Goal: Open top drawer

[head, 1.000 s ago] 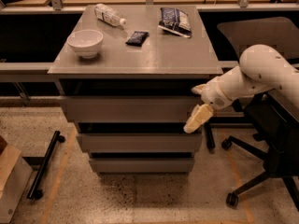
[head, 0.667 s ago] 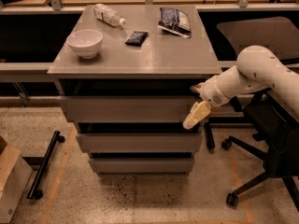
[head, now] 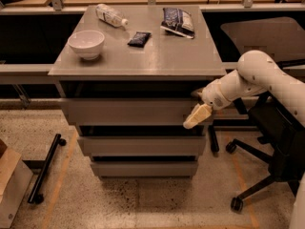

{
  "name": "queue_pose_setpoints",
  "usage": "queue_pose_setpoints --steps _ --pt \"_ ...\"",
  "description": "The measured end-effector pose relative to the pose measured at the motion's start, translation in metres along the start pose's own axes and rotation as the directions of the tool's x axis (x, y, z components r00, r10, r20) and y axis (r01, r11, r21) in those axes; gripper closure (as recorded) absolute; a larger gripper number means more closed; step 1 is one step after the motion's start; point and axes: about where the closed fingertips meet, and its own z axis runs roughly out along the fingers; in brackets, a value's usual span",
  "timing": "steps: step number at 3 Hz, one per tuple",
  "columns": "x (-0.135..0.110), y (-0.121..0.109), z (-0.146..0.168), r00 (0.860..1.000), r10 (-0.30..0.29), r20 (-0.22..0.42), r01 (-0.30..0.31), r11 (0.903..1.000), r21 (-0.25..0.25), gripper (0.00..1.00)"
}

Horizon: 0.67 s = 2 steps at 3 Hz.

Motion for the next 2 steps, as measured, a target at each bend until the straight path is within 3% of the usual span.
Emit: queue_pose_setpoints --steps 2 --pt "0.0116 0.0200 -0.0059 0.999 0.032 0.001 -0.032 0.9994 -0.010 0.65"
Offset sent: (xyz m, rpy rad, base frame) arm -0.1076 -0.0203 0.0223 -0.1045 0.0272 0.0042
